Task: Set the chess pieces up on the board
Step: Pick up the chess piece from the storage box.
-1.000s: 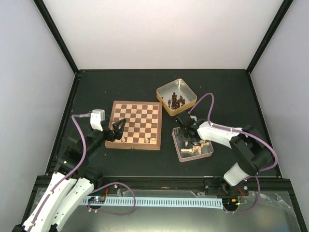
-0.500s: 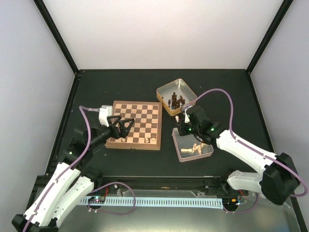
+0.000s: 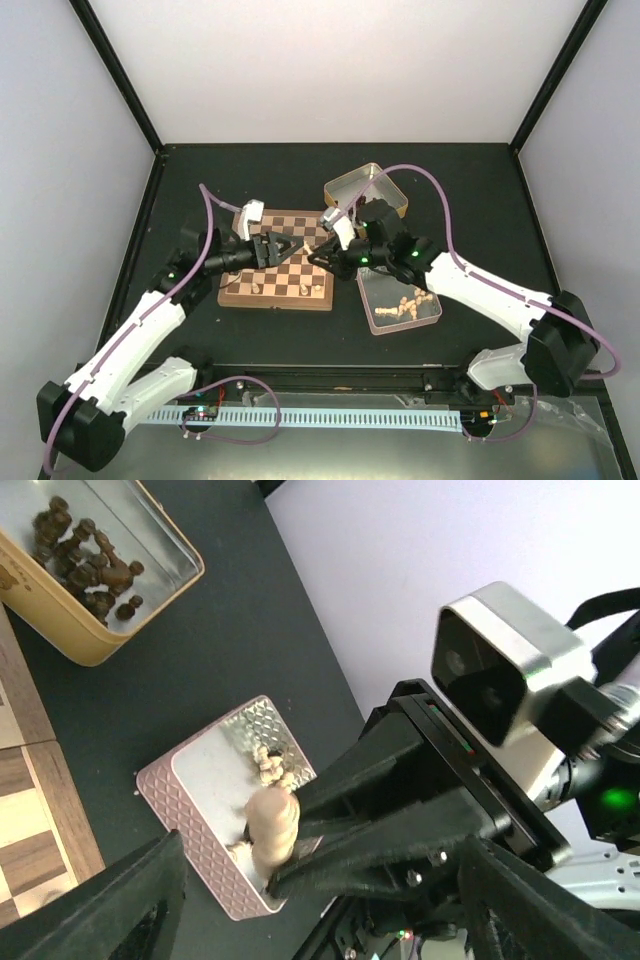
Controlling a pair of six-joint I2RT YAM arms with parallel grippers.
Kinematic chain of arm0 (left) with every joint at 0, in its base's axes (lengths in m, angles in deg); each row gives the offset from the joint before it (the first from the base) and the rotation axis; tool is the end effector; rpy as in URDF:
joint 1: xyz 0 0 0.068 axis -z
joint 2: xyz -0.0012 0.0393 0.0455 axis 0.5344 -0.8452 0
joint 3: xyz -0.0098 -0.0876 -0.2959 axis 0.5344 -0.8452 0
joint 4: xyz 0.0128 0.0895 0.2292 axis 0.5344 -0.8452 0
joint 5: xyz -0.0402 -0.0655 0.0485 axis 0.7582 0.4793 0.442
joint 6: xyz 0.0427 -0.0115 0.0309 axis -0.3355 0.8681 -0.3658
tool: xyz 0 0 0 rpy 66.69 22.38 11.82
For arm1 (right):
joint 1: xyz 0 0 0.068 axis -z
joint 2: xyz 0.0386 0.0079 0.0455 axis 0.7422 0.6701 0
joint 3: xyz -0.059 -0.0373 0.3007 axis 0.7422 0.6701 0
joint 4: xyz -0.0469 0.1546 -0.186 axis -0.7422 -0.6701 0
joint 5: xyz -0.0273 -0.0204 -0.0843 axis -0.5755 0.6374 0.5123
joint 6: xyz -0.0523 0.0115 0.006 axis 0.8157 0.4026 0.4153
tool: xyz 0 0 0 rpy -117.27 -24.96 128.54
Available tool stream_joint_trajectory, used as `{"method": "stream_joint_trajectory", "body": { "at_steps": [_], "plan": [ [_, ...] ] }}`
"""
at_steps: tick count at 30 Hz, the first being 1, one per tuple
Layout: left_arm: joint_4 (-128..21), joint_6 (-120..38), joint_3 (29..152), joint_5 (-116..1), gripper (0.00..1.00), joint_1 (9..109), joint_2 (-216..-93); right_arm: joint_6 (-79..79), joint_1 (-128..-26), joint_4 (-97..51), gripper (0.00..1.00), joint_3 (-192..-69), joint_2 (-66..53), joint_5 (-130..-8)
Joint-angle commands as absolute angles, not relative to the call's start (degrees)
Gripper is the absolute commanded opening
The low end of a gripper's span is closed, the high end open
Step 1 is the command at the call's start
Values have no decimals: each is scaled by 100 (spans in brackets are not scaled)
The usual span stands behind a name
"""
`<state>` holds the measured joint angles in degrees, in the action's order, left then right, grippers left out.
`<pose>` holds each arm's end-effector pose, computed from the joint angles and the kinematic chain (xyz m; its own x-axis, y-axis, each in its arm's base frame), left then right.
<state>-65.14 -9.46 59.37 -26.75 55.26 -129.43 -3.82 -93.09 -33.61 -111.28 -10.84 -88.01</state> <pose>0.1366 -0.0824 0.3339 -0.8006 -0.2355 -0.5510 0.4187 0.4379 -0.7956 0.1834 0.2074 0.3252 -0.5343 -0.3080 -0.7872 -0.8188 0.4199 0.3915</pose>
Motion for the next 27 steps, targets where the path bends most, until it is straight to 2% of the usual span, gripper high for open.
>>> {"method": "stream_joint_trajectory", "body": {
  "at_steps": [1, 5, 15, 18, 21, 27],
  "plan": [
    [-6864, -916, 6402, -2155, 70, 5533, -13300, 98, -9483, -3211, 15, -11543, -769, -9276],
    [-7114, -1009, 6406, -2185, 52, 5537, -13508, 152, -9541, -3369, 15, -11866, -434, -9296],
    [-7243, -1111, 6383, -2336, 16, 5533, -13682, 133, -9597, -3440, 15, -11969, -341, -9364],
    [-7260, -1131, 6391, -2330, 9, 5531, -13691, -100, -9597, -3460, 16, -12048, -331, -9345],
    [-7233, -1117, 6412, -2339, 3, 5531, -13648, -462, -9597, -3295, 24, -12011, -394, -9357],
    [-6922, -744, 6471, -2322, 2, 5524, -13461, -1299, -9578, -2647, 59, -11615, -891, -9183]
  ]
}}
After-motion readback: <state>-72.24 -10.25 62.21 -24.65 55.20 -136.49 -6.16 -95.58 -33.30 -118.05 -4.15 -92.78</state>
